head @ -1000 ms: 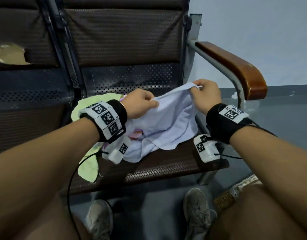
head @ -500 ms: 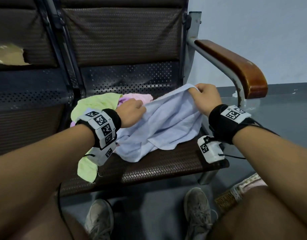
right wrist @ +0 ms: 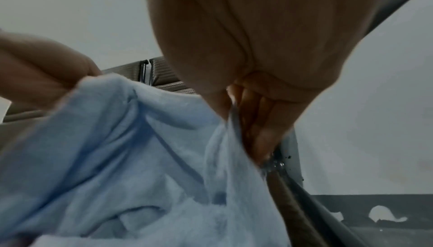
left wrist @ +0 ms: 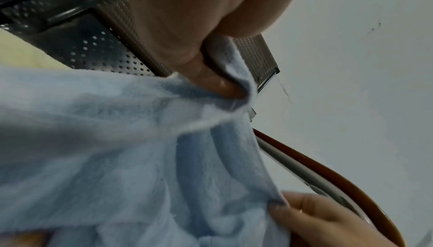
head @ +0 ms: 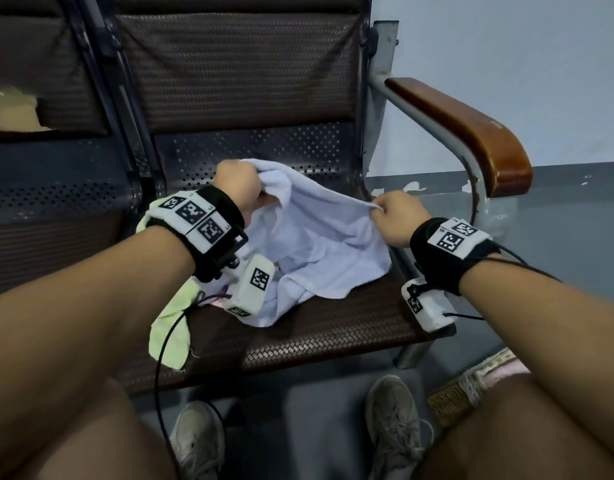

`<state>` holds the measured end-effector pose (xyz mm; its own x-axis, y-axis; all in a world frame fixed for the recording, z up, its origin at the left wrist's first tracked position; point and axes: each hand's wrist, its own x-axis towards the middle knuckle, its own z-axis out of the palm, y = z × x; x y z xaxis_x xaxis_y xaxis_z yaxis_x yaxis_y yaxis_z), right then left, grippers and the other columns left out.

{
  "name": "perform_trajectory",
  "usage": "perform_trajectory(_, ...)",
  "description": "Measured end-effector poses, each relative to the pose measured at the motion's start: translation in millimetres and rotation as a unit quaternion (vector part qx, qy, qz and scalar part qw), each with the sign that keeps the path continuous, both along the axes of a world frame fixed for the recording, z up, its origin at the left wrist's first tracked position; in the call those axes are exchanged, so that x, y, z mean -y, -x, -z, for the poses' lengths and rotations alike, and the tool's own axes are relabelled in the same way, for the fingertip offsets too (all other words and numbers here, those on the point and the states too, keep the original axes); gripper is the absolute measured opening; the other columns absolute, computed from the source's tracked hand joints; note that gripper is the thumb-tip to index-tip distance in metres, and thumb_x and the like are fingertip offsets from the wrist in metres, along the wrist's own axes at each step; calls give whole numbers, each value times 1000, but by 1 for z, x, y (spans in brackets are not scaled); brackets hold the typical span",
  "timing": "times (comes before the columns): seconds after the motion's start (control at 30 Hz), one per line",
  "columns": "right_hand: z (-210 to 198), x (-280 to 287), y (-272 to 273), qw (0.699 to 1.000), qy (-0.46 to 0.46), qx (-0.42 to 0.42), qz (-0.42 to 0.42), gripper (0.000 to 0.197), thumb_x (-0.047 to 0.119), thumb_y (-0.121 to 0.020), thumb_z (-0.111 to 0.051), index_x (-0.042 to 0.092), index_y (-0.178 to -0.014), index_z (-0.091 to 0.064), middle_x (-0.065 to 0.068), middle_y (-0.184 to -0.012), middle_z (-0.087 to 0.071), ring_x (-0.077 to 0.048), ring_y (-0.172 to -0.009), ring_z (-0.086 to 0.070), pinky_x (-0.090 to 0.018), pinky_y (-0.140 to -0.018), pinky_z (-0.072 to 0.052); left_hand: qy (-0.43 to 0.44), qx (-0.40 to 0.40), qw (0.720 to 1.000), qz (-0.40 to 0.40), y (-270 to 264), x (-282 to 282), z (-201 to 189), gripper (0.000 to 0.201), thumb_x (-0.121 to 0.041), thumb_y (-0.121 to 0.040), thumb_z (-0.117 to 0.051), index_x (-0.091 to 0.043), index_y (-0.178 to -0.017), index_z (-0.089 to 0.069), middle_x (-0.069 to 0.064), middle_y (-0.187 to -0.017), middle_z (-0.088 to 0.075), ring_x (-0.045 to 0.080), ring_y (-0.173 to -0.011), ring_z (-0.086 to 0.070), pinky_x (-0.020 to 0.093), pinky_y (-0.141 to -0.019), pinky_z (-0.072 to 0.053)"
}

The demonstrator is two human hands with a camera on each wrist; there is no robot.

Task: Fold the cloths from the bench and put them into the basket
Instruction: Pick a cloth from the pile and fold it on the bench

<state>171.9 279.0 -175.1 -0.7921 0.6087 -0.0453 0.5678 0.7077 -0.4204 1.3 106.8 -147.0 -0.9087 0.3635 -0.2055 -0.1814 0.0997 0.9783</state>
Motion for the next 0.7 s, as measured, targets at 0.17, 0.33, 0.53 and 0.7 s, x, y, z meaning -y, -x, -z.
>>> perform_trajectory(0.17, -18, 19, 4, 949, 75, -302, -61, 37, 5, -98, -35, 24, -125, -51, 20, -83, -52, 11, -69, -54, -8, -67, -38, -47, 7, 995, 89, -17, 1, 5, 16, 0, -93, -62, 4, -108, -68, 8, -86, -66, 13, -75, -64, 20, -68, -59)
perform_trajectory(0.33, -26, 46, 11, 975, 66, -52, -206, 42, 3, -86, -40, 26, -75, -73, 11, -71, -68, -9, -64, -61, -24, -61, -48, -70, 27, 996, 48, -21, 1, -2, 4, -6, -93, -62, -2, -92, -63, 16, -94, -63, 21, -80, -64, 24, -62, -59)
perform_trajectory(0.53, 2, 65, 25, 981, 97, 36, -164, 45, 54, -89, -61, 14, -73, -70, 0, -65, -64, -19, -65, -60, -33, -63, -50, -101, 37, 990, 95, -27, 3, -9, 7, -8, -93, -55, -4, -91, -60, 13, -84, -63, 20, -71, -63, 24, -58, -54)
perform_trajectory(0.7, 16, 67, 43, 977, 166, -41, -129, 34, 38, -95, -60, 6, -85, -69, -14, -86, -73, -31, -84, -68, -44, -81, -56, -119, 78, 973, 180, -30, 10, -15, 8, -11, -92, -62, -7, -85, -64, 6, -78, -64, 15, -68, -65, 25, -64, -56)
